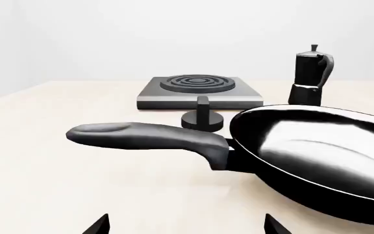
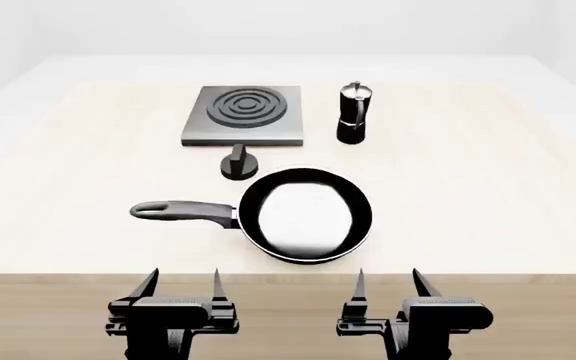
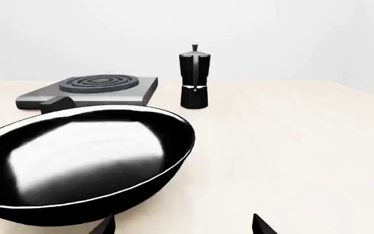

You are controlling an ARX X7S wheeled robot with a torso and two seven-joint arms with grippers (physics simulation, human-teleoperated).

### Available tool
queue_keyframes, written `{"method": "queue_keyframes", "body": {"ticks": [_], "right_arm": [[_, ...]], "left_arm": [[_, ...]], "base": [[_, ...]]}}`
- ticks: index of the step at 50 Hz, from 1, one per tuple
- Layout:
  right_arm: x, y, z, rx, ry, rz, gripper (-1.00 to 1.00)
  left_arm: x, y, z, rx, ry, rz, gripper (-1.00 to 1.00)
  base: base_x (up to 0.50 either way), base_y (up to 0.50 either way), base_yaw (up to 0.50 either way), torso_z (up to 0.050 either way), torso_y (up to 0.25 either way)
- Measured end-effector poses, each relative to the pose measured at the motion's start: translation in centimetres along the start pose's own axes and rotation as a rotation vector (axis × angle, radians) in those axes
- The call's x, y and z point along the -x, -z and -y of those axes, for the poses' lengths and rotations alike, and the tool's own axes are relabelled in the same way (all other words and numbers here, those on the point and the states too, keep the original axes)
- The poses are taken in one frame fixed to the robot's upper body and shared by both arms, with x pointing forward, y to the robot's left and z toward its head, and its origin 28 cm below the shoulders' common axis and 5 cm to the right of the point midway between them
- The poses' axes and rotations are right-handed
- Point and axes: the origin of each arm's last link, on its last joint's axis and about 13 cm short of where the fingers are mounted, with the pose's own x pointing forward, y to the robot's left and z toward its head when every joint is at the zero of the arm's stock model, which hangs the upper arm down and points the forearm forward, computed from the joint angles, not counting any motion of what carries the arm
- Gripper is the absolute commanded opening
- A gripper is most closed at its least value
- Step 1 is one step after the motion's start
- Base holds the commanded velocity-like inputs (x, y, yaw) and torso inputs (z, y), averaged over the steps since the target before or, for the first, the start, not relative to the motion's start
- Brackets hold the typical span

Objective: Turn on the stove and put the frying pan on it.

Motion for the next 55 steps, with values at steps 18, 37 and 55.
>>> {"method": "queue_keyframes", "body": {"ticks": [18, 37, 55], "right_arm": [[0.3, -0.4, -0.5, 0.037, -0.02, 0.016, 1.0], [-2.4, -9.2, 0.5, 0.033, -0.031, 0.077, 1.0], [-2.2, -12.3, 4.6, 0.077, 0.259, 0.122, 1.0]], "left_arm": [[0.0, 0.5, -0.1, -0.007, -0.005, -0.022, 1.0], [-2.6, -7.9, -1.0, 0.011, 0.028, 0.009, 1.0], [-2.9, -10.8, -1.3, 0.012, 0.057, 0.036, 1.0]], "base": [[0.0, 0.0, 0.0, 0.0, 0.0], [0.0, 0.0, 0.0, 0.0, 0.0], [0.0, 0.0, 0.0, 0.0, 0.0]]}}
